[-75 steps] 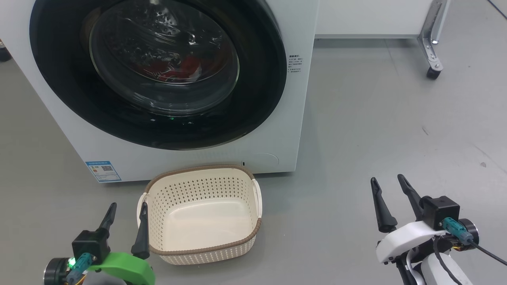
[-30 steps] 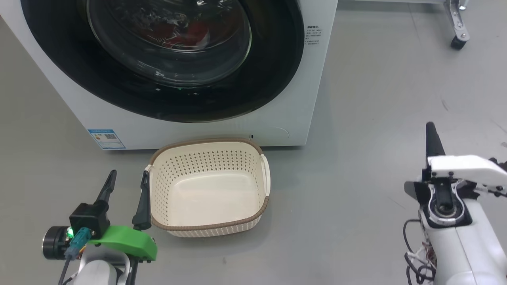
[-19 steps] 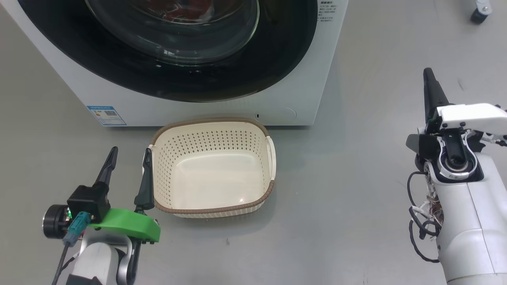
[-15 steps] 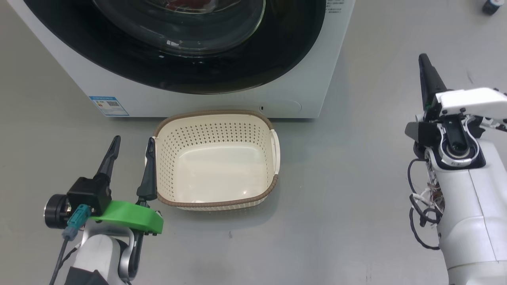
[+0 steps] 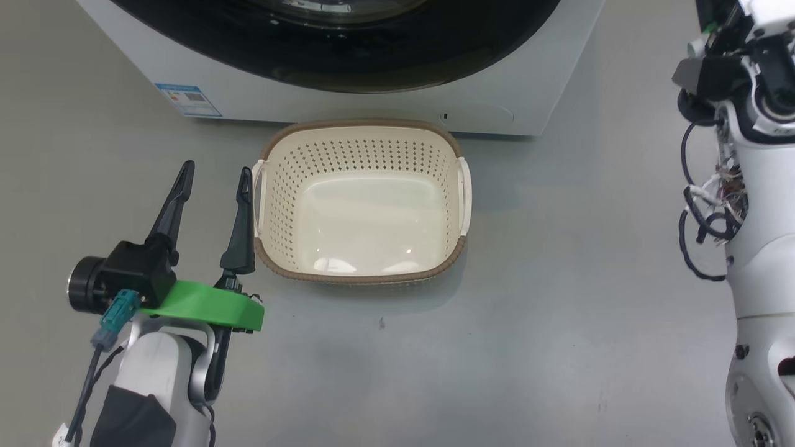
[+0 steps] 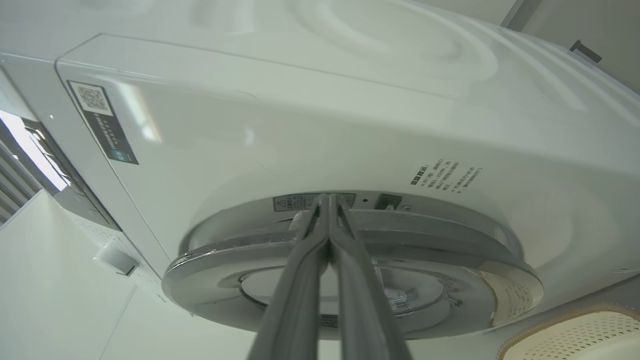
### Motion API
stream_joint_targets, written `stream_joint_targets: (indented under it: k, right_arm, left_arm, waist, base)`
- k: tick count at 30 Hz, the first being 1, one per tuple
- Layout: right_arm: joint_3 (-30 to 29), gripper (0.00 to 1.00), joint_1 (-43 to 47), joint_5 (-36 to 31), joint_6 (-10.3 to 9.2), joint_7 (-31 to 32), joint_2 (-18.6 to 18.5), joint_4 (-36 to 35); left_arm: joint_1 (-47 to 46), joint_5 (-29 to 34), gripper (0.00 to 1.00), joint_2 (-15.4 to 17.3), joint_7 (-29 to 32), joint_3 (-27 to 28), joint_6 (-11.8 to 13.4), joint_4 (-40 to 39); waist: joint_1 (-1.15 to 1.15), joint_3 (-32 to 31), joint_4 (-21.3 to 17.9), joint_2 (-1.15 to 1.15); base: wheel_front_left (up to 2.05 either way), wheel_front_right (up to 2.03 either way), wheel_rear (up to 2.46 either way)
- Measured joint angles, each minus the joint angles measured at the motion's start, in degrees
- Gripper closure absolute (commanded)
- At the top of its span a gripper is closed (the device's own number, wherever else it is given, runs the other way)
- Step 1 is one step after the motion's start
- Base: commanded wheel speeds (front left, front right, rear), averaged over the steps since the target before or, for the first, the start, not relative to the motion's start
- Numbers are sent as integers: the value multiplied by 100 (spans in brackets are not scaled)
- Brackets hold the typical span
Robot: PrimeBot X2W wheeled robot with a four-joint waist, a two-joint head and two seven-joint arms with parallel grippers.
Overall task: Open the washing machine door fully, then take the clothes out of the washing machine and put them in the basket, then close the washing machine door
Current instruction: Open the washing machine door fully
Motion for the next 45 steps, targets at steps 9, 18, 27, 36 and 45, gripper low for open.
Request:
stream_joint_targets:
  k: [9, 18, 27, 36, 45]
  right_arm:
    - [172, 100, -840, -9, -147, 445, -297, 236]
    - [375, 100, -1312, -18, -197, 821, -353, 522]
    - [380, 100, -1664, -16, -194, 1011, -466, 821]
    - [405, 100, -1811, 45, -136, 1326, -542, 1077]
    - [465, 100, -1836, 203, -35, 1830, -654, 1265]
  left_arm:
    - [-315, 22, 0, -48, 0, -152, -88, -67]
    - [-449, 22, 0, -79, 0, -177, -96, -81]
    - [-514, 22, 0, -103, 0, -234, -98, -74]
    - [-563, 12, 0, -109, 0, -312, -96, -49]
    - [-590, -36, 0, -110, 0, -327, -77, -21]
  waist:
    - [0, 466, 328, 0]
    - [0, 796, 618, 0]
    - [0, 961, 752, 0]
    - [-1, 999, 786, 0]
    - [-1, 932, 760, 0]
  base:
    - [0, 0, 0]
    - [0, 0, 0]
    - [0, 0, 0]
    - [0, 0, 0]
    - [0, 0, 0]
